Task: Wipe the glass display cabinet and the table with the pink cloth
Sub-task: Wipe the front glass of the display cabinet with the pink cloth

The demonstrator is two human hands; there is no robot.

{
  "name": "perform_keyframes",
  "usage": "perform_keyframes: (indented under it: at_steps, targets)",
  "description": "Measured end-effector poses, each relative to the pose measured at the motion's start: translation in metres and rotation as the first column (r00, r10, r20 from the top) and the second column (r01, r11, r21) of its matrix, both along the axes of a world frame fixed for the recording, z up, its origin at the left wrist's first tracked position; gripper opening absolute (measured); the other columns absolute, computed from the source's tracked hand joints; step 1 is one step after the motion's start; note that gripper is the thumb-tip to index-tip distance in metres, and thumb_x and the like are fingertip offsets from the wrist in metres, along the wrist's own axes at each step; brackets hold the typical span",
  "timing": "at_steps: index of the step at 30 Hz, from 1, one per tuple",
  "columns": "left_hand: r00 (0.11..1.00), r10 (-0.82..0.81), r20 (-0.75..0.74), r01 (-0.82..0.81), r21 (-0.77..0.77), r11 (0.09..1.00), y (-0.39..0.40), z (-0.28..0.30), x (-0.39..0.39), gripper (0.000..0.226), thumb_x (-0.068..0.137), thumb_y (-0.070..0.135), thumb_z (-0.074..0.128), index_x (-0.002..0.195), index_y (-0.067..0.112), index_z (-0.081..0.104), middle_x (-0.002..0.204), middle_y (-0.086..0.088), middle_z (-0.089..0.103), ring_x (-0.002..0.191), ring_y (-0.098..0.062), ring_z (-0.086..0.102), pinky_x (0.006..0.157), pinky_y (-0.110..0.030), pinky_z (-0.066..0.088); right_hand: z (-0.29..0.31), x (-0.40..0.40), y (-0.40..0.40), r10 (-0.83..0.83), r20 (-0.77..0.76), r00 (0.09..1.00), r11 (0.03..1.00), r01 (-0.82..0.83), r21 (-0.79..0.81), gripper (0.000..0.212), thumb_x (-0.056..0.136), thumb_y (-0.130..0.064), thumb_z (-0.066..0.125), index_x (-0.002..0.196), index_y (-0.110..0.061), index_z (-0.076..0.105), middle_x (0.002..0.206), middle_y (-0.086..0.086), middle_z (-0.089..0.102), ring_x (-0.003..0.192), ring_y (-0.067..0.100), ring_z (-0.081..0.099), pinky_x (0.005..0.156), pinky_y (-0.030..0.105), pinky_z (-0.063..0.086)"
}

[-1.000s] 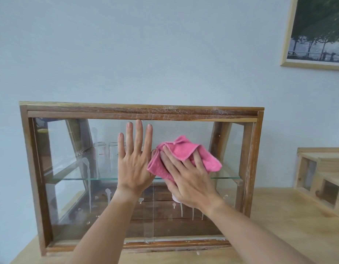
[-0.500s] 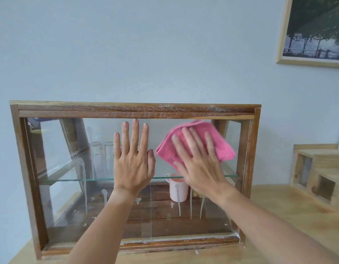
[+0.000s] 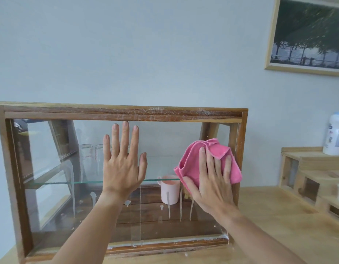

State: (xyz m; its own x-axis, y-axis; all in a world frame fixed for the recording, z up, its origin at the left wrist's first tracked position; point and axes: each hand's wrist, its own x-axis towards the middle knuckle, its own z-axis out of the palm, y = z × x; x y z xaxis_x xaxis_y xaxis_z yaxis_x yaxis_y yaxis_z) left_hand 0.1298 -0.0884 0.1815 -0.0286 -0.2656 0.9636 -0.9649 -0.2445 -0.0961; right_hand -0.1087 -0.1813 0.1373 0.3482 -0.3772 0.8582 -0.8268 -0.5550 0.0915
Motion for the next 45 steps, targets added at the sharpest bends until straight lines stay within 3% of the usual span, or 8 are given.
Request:
perform_keyframes:
  at_steps: [5,10,13,18,22,29,37,45]
  targets:
    - [1.0,0.018,-0.003,-0.018,-0.003,1.0,-0.001,0.0,0.001,0.074,0.096,0.038,0.038,0.158,0.009,0.007,0.164,-0.018,0.006,0.151,-0.04,0.005,0.121,-0.058,0.01,0.054,0.034,0.014,0.111,-0.097,0.989,0.988,-0.121,-0.099,0.079,0.104,-0.06,0.03,0.163,-0.012,0.011,0.17,0.008,0.013,0.158,0.028,0.009,0.126,0.058,0.0]
    - [0.998,0.046,0.041,-0.047,0.023,0.999,-0.001,-0.001,0.003,0.086,0.093,0.052,0.042,0.158,0.007,0.007,0.164,-0.021,0.004,0.151,-0.043,0.005,0.12,-0.06,0.01,0.039,0.064,0.026,0.178,-0.362,0.915,0.945,-0.262,-0.196,0.076,0.1,-0.057,0.047,0.162,-0.022,0.023,0.162,0.002,0.036,0.148,0.03,0.031,0.126,0.057,0.004]
    - [0.996,0.071,0.054,-0.073,0.029,0.997,0.0,-0.001,0.004,0.097,0.089,0.054,0.055,0.158,0.007,0.006,0.164,-0.019,0.002,0.151,-0.042,0.004,0.121,-0.058,0.007,0.027,0.059,0.022,0.157,-0.302,0.94,0.963,-0.214,-0.165,0.077,0.099,-0.063,0.047,0.162,-0.028,0.022,0.159,0.002,0.039,0.147,0.031,0.033,0.125,0.061,0.003]
    - [1.0,0.031,-0.002,-0.031,0.011,0.999,0.001,0.0,-0.002,0.07,0.098,0.037,0.031,0.158,0.011,0.006,0.164,-0.018,0.006,0.152,-0.038,0.006,0.122,-0.056,0.008,0.02,0.028,0.009,0.056,-0.024,0.998,0.998,-0.056,-0.039,0.083,0.101,-0.066,0.031,0.164,-0.02,0.003,0.166,0.012,0.021,0.152,0.037,0.024,0.123,0.065,0.0]
    - [1.0,0.026,0.001,-0.026,0.005,1.0,0.001,0.0,-0.002,0.068,0.098,0.035,0.03,0.158,0.01,0.009,0.164,-0.018,0.008,0.152,-0.039,0.005,0.122,-0.055,0.008,0.044,0.015,-0.004,0.022,0.253,0.967,0.998,-0.035,0.05,0.078,0.102,-0.058,0.029,0.164,-0.019,0.002,0.167,0.012,-0.013,0.156,0.035,-0.01,0.122,0.066,-0.002]
    - [1.0,0.013,0.004,-0.013,-0.015,1.0,-0.001,-0.001,-0.001,0.069,0.098,0.035,0.03,0.158,0.01,0.008,0.165,-0.017,0.006,0.152,-0.038,0.003,0.122,-0.056,0.006,0.014,0.015,0.001,0.148,-0.135,0.98,0.981,-0.163,-0.108,0.075,0.103,-0.064,0.03,0.163,-0.024,0.014,0.169,0.006,0.019,0.156,0.034,0.015,0.125,0.059,-0.004]
    - [1.0,0.019,-0.001,-0.019,-0.014,1.0,-0.001,-0.001,-0.003,0.07,0.097,0.032,0.034,0.158,0.008,0.009,0.164,-0.018,0.004,0.152,-0.039,0.002,0.122,-0.055,0.004,-0.093,0.0,0.01,0.05,0.003,0.999,0.988,-0.05,0.147,0.071,0.102,-0.062,0.036,0.159,-0.021,0.027,0.143,0.008,0.051,0.134,0.036,0.045,0.119,0.065,0.013]
    - [0.999,0.016,-0.043,-0.018,-0.052,0.998,-0.006,-0.005,-0.005,0.068,0.098,0.031,0.034,0.158,0.009,0.01,0.165,-0.018,0.006,0.152,-0.037,0.002,0.123,-0.053,0.001,-0.001,0.025,0.008,0.142,0.185,0.972,0.986,-0.156,0.064,0.079,0.103,-0.06,0.033,0.163,-0.024,-0.002,0.17,0.008,-0.004,0.157,0.033,-0.008,0.123,0.06,-0.011]
